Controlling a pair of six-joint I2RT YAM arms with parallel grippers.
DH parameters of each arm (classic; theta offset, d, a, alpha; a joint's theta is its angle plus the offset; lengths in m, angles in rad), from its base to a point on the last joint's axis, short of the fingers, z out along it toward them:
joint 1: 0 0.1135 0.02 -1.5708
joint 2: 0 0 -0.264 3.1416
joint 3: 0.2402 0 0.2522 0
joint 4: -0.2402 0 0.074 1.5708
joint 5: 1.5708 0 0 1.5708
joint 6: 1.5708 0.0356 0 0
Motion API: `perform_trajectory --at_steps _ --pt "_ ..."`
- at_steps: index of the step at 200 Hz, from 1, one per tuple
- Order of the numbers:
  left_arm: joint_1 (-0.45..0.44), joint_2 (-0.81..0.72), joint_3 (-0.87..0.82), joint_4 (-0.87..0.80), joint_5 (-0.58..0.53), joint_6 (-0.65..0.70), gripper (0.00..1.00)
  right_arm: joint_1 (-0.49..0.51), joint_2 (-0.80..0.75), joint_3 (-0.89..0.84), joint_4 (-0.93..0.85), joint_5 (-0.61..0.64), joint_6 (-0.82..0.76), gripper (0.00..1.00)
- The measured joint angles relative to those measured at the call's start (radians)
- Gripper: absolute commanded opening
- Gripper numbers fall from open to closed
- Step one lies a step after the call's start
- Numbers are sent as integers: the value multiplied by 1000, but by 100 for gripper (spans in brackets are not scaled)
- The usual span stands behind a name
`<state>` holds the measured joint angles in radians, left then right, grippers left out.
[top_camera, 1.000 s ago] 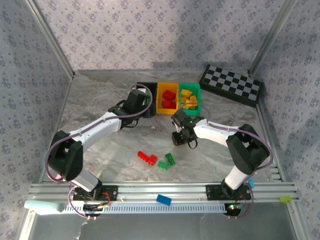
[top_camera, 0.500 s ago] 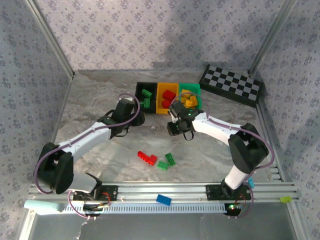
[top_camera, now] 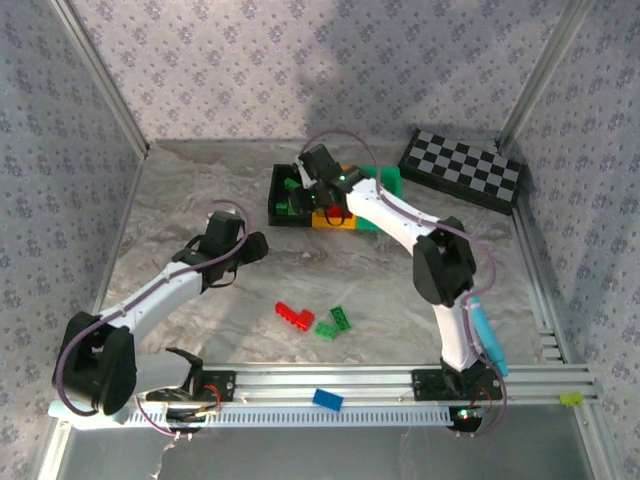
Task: Sort the legos into containers by color
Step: Place the lego in the container.
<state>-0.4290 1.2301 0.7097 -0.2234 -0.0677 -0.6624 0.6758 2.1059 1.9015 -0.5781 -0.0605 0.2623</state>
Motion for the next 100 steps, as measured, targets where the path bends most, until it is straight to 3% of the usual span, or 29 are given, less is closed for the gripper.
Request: perform_trajectory --at_steps 16,43,77,100 --pt "2 0 -3 -13 15 -5 73 -8 96 149 -34 -8 -7 52" --pt "4 -10 -7 -42 24 -13 73 -28 219 351 -100 -22 -20 54" --pt "11 -40 -13 -64 30 -13 73 -36 212 344 -142 -26 -37 54" --pt "22 -45 -13 -69 30 -12 73 -20 138 209 -133 -21 -51 54"
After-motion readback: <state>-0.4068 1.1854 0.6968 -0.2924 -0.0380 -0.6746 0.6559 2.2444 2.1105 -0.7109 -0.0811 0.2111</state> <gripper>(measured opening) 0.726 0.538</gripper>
